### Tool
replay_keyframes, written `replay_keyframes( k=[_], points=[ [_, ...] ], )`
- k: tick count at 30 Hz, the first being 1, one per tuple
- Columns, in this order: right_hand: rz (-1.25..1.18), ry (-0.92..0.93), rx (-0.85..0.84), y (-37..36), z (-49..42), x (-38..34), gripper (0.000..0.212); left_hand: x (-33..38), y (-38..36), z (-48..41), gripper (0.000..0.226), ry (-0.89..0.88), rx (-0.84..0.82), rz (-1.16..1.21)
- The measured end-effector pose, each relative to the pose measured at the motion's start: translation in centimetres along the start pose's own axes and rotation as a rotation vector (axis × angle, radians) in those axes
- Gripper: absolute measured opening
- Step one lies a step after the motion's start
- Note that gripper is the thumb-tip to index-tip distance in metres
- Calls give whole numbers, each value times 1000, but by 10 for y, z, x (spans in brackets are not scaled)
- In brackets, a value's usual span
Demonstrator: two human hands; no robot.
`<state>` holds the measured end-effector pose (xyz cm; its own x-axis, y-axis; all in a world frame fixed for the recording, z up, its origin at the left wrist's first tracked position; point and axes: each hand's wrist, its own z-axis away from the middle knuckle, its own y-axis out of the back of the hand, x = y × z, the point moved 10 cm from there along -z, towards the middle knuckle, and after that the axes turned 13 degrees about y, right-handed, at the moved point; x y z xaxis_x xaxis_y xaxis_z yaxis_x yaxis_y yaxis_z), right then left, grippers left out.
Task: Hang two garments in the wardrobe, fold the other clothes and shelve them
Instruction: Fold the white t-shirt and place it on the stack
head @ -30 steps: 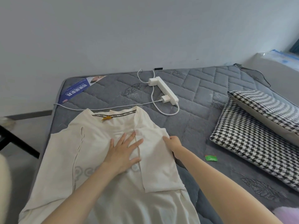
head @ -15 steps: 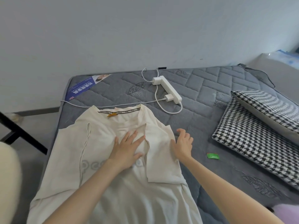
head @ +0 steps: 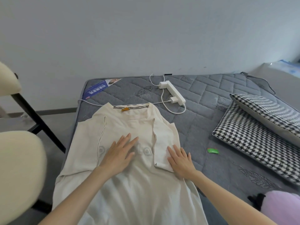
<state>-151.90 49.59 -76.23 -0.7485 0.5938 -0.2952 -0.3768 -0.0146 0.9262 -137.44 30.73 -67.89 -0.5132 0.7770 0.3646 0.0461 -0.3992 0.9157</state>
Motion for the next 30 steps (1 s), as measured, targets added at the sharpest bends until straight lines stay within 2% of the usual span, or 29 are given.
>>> replay_keyframes(
  k=[4,7,13,19,21,25,30],
  points=[
    [2,18,236,47,-8,-21,41,-22,21,5,56,64,44,46],
    [-32,72,293,72,-20,-40,41,-41,39,3,55,112,84,68],
    [-81,156,347,112,-62,-65,48,-86,66,-17,51,175,127,297],
    [-226,71,277,112,-114,-46,69,-117,81,-56,29,147,183,311],
    [-281,35,214,104,-129,-36,76,-127,80,-73,34,146,162,314],
    [-318,79,119,97,-156,-32,98,-152,67,-110,56,272,21,250],
    [-326,107,46,103,-179,-27,133,-156,68,-140,83,256,-73,279]
  ],
)
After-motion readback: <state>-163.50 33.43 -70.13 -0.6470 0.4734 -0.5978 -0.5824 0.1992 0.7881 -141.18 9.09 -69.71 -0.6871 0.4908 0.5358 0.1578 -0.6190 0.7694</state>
